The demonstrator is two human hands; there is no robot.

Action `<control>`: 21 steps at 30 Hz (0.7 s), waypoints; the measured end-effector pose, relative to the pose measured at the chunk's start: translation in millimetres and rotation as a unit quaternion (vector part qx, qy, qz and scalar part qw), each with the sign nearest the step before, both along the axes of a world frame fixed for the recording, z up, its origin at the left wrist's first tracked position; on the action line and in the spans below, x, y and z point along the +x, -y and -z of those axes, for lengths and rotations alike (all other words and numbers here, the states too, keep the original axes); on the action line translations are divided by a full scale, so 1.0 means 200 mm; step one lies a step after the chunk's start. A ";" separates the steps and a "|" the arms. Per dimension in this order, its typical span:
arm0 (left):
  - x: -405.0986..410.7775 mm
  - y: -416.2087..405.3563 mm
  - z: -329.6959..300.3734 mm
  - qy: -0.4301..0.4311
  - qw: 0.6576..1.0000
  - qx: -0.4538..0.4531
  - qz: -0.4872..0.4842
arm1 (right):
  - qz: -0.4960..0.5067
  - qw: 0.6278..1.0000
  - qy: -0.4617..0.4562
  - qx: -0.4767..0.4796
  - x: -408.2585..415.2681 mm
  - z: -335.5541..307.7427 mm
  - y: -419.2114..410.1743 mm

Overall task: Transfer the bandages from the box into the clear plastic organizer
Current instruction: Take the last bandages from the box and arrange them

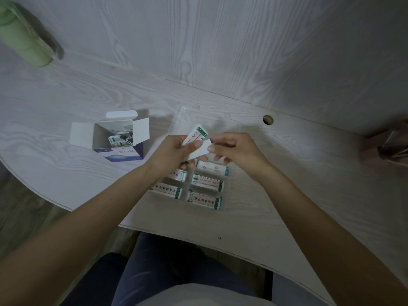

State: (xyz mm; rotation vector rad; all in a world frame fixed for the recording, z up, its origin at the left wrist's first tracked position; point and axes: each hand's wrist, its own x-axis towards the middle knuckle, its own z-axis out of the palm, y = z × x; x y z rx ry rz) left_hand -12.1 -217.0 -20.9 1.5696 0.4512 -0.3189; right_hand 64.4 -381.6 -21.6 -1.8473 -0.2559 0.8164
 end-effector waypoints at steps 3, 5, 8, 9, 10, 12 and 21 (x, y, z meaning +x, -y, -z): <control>0.01 0.02 -0.02 -0.012 0.999 -0.018 0.046 | 0.034 0.999 -0.002 0.021 -0.02 0.02 0.00; 0.00 0.02 -0.03 -0.024 0.998 -0.037 0.041 | 0.053 0.998 -0.006 0.030 -0.03 0.03 0.00; 0.00 0.01 -0.03 -0.040 0.998 -0.054 0.011 | 0.071 0.996 -0.012 0.049 -0.06 0.03 0.00; -0.01 0.00 -0.03 -0.043 0.997 -0.054 0.017 | 0.077 0.995 -0.012 0.054 -0.07 0.03 0.01; -0.01 0.00 -0.03 -0.044 0.997 -0.053 0.027 | 0.083 0.995 -0.013 0.057 -0.07 0.03 0.01; -0.01 0.00 -0.03 -0.044 0.997 -0.046 0.041 | 0.095 0.994 -0.012 0.053 -0.08 0.04 0.01; 0.00 0.00 -0.05 -0.049 0.997 -0.061 -0.024 | 0.121 0.992 -0.003 0.024 -0.10 0.05 -0.01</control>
